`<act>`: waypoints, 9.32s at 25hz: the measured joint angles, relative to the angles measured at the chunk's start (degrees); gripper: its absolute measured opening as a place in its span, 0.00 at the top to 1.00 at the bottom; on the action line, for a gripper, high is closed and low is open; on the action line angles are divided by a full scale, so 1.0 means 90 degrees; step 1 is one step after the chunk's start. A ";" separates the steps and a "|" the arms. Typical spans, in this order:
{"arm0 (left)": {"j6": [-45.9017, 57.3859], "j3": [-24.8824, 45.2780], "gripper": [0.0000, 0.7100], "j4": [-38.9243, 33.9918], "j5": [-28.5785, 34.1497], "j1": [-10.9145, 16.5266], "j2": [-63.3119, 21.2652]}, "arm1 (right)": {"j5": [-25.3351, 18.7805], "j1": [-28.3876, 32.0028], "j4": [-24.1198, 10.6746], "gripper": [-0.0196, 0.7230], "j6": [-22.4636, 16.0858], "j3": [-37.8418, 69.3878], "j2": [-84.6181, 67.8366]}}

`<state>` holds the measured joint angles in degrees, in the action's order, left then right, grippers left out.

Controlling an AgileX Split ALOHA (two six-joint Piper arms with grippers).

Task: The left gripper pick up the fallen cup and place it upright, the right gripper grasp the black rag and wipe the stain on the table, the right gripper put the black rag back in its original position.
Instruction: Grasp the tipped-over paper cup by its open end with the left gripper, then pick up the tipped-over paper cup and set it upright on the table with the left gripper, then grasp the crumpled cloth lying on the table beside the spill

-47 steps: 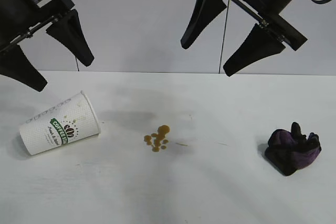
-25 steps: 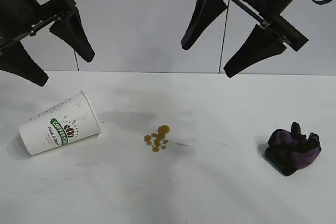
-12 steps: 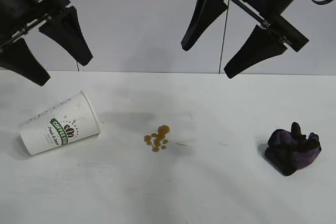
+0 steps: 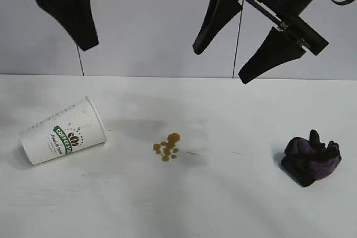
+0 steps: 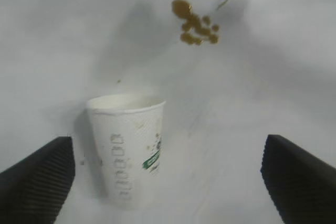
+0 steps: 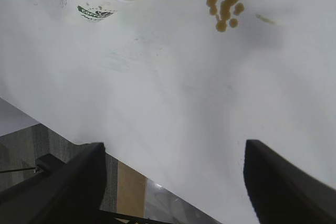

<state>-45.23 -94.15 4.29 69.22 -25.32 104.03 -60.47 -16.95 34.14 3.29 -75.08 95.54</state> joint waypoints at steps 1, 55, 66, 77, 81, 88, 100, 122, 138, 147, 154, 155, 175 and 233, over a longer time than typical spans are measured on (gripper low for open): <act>0.0031 0.0000 0.02 -0.0340 -0.0006 -0.0152 0.0070 | 0.0000 0.0000 0.0000 0.30 0.0000 0.0000 0.0000; 0.1793 0.0000 0.24 -0.2095 -0.0813 -0.0184 0.2584 | -0.0117 0.0000 -0.0001 0.30 0.0046 0.0000 0.0000; 0.1886 -0.0091 0.25 -0.1781 -0.1230 -0.0107 0.1874 | -0.0117 0.0000 -0.0001 0.30 0.0046 0.0000 0.0000; 0.1832 0.0073 0.25 -0.0610 -0.2406 0.0603 0.0082 | -0.0117 0.0000 -0.0001 0.30 0.0067 0.0000 0.0000; 0.0945 0.0927 0.25 0.0775 -0.3228 0.0932 -0.0346 | -0.0117 0.0000 -0.0001 0.30 0.0073 0.0000 0.0000; -0.1510 0.3118 0.25 0.3580 -0.5315 0.1183 -0.0966 | -0.0117 0.0000 -0.0001 0.30 0.0073 0.0000 0.0000; -0.6279 0.4706 0.25 0.8802 -0.6678 0.1199 -0.0999 | -0.0054 0.0000 -0.0007 0.30 0.0085 0.0000 0.0000; -0.9399 0.4700 0.25 1.0340 -0.2569 0.2830 0.0307 | 0.0002 0.0000 -0.0007 0.30 0.0099 0.0000 0.0000; -1.0751 0.4700 0.25 1.0334 -0.2244 0.2830 0.0574 | 0.0275 0.0000 -0.0027 0.30 0.0121 0.0000 0.0000; -1.0693 0.4700 0.25 1.0334 -0.2556 0.2830 0.0574 | 0.0288 0.0000 -0.0027 0.30 0.0127 0.0000 0.0000; -1.1295 0.4700 0.25 1.0334 -0.2027 0.2830 0.0611 | 0.0288 0.0000 -0.0027 0.30 0.0140 0.0000 0.0000; -1.1458 0.4700 0.25 1.0334 -0.1879 0.2830 0.0662 | 0.0288 0.0000 -0.0027 0.30 0.0140 0.0000 0.0000; -1.2164 0.4677 0.15 1.0334 -0.1914 0.2830 0.1178 | 0.0370 0.0000 -0.0027 0.30 0.0140 0.0000 0.0000; -0.0769 0.4730 0.07 0.3213 -0.6577 0.2830 -0.8965 | 0.0454 0.0000 -0.0027 0.30 0.0140 0.0000 0.0000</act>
<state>-52.15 -51.58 33.21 10.03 0.15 23.35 -56.38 -16.95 33.90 4.55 -75.08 95.54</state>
